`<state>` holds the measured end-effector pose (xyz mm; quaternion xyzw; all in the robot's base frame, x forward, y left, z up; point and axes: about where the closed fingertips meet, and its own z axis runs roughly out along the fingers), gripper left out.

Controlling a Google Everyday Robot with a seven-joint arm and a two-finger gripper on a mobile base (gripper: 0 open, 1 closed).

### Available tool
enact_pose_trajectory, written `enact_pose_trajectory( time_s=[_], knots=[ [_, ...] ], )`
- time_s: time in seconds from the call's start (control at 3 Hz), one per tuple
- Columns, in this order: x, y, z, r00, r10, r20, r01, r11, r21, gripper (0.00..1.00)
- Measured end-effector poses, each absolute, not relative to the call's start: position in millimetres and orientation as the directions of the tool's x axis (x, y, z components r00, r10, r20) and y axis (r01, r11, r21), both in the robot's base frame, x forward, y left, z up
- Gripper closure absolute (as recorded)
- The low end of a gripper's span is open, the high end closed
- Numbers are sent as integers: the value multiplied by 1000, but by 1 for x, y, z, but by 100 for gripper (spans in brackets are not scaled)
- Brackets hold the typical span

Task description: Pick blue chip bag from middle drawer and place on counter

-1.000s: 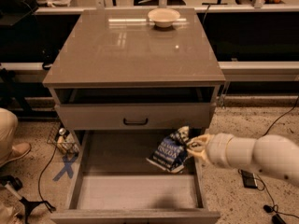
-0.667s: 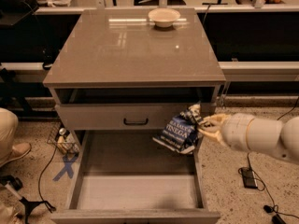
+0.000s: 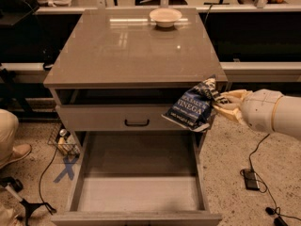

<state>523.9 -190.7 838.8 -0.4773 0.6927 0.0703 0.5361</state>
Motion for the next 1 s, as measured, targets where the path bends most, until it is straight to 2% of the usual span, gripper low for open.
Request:
enact_pose_trajectory(
  time_s=[0.33, 0.67, 1.0],
  knots=[
    [525, -188, 839, 35, -552, -833, -728, 557, -400, 100],
    [546, -185, 882, 89, -456, -885, -692, 611, -384, 100],
    [578, -191, 942, 124, -413, -902, -657, 647, -386, 100]
  ],
)
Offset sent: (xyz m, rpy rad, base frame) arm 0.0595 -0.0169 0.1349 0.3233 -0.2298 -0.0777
